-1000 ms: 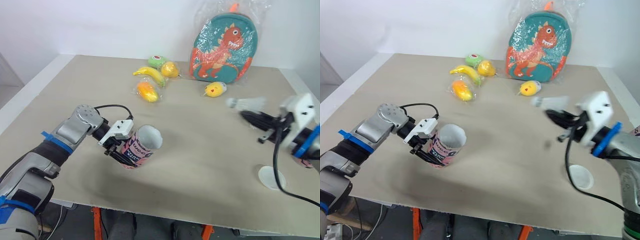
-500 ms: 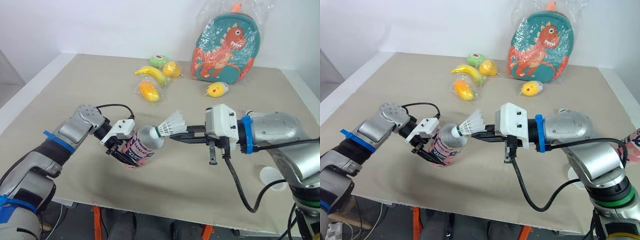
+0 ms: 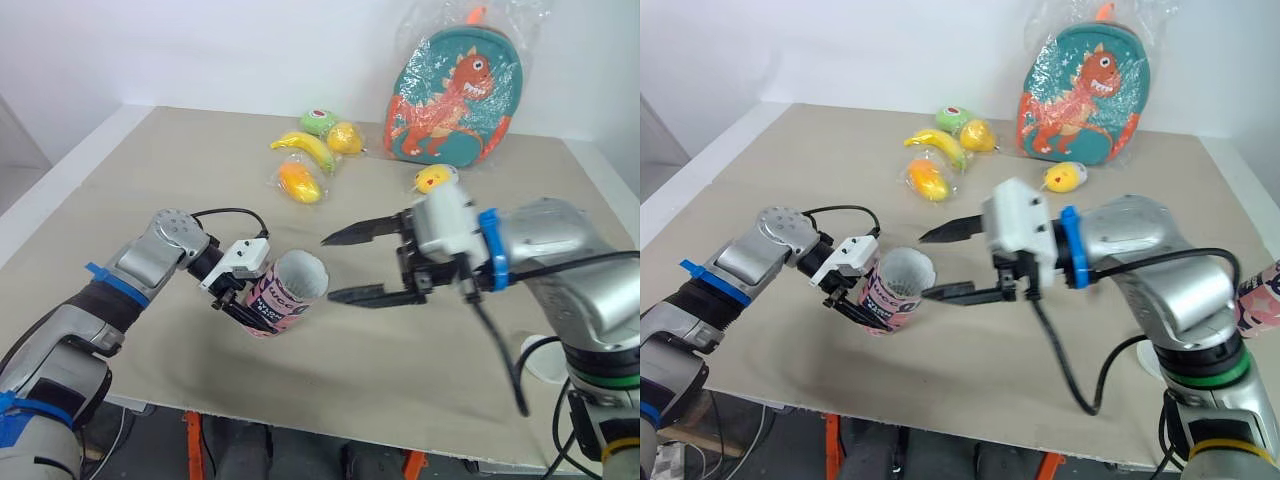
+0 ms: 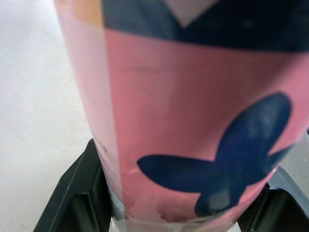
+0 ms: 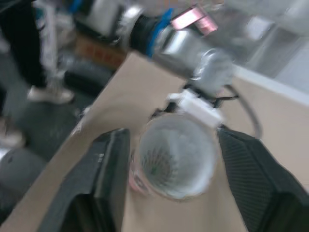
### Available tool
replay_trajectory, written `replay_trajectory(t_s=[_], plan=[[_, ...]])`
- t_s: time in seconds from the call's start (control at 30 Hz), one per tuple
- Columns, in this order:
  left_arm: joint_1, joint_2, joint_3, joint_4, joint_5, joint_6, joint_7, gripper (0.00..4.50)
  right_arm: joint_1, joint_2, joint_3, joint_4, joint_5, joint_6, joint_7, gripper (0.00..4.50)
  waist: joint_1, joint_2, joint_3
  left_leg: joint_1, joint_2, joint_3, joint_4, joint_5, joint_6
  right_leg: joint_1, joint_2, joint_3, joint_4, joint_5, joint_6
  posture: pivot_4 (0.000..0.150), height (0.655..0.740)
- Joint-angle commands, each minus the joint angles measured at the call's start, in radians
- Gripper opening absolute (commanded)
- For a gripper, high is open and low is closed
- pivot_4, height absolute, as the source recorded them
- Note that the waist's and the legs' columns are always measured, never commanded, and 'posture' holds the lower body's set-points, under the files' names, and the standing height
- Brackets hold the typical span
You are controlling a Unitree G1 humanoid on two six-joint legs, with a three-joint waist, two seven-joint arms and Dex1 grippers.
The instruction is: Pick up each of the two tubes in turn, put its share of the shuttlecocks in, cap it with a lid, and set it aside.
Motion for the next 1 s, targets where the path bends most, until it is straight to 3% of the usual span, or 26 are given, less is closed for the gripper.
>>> replay_trajectory(t_s=[0.03, 0.27, 0.4, 0.73, 1.0], plan=[[0.024, -0.008, -0.012, -0.017, 0.02, 0.007, 0.002, 2.71, 0.162, -0.028, -0.147, 0.079, -0.075, -0.012, -0.104, 3.11, 0.0, -0.001, 0.0, 0.0, 0.0, 0.0, 0.0, 0.0, 0.0, 0.0, 0.0, 0.0, 0.0, 0.0, 0.0, 0.15, 0.7302], [0.027, -0.02, -0.013, 0.003, 0.033, -0.008, 0.002, 2.71, 0.369, 0.105, -0.361, 0.431, -0.247, -0.184, -0.408, 3.11, -0.001, 0.0, 0.0, 0.0, 0.0, 0.001, 0.001, 0.0, 0.0, 0.0, 0.001, 0.001, 0.001, 0.0, 0.003, 0.15, 0.7302], [0.019, -0.027, -0.017, 0.008, 0.031, -0.007, 0.002, 2.71, 0.344, 0.125, -0.386, 0.562, -0.315, -0.254, -0.514, 3.11, -0.003, 0.001, 0.0, 0.0, -0.001, 0.003, 0.003, 0.0, 0.0, 0.0, 0.0, 0.003, 0.001, -0.001, 0.002, 0.15, 0.7302], [0.033, -0.031, -0.004, -0.009, 0.033, 0.008, 0.002, 2.71, 0.305, 0.144, -0.327, 0.721, -0.405, -0.361, -0.541, 3.11, -0.004, 0.003, -0.001, 0.0, -0.001, 0.003, 0.003, 0.0, 0.001, 0.0, 0.0, 0.005, 0.001, 0.0, 0.005, 0.15, 0.7302], [0.042, -0.038, 0.018, -0.027, 0.038, 0.03, 0.002, 2.71, 0.157, 0.116, -0.273, 0.988, -0.503, -0.441, -0.583, 3.11, -0.004, 0.004, -0.001, 0.0, -0.001, 0.004, 0.003, 0.0, 0.001, 0.0, 0.0, 0.005, 0.0, 0.0, 0.005, 0.15, 0.7302]])
